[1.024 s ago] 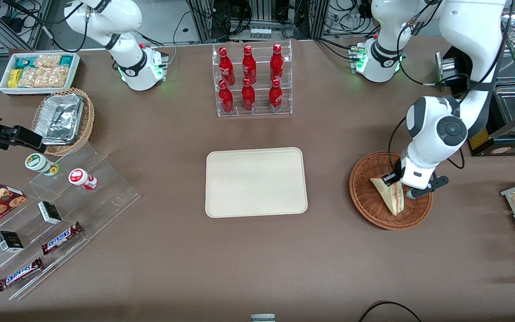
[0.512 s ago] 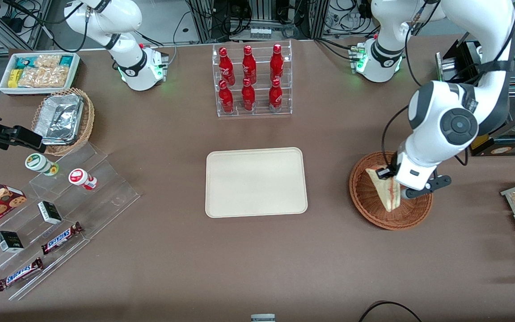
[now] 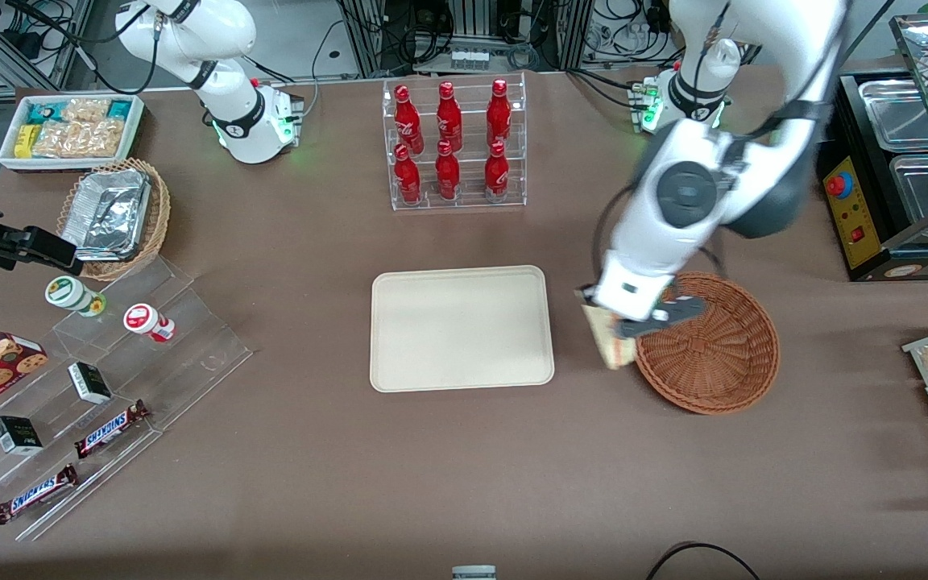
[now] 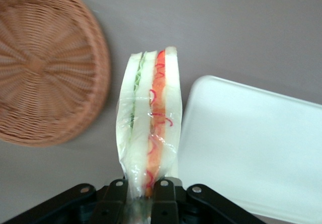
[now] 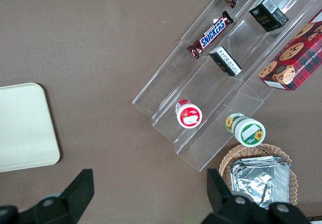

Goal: Place sandwich from basket to tray
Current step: 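Carry the sandwich with the left gripper over the cream tray, then lower the sandwich onto the tray with the left gripper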

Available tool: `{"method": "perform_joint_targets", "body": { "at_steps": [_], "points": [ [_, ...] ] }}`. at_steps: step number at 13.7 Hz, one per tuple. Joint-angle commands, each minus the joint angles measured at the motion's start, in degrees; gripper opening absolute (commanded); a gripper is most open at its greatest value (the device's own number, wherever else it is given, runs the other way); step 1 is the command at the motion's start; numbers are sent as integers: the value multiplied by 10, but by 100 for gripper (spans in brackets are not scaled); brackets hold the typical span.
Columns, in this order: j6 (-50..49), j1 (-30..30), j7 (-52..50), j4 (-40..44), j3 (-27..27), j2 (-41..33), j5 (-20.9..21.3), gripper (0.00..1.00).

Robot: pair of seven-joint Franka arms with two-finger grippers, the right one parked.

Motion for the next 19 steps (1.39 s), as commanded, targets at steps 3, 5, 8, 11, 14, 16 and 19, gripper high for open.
{"method": "perform_joint_targets", "body": {
  "at_steps": [3,5,8,11,14,16,19],
  "points": [
    [-15,-102,-71,142,8,112,10,0],
    [-11,-125,-70,153,8,129,10,0],
    [-7,-153,-62,178,9,169,15,0],
    [21,-158,-58,179,-3,199,44,0],
    [34,-158,-61,179,-23,227,79,0],
    [74,-158,-67,178,-24,242,81,0],
    [90,-187,-71,179,-22,255,83,0]
  ]
}}
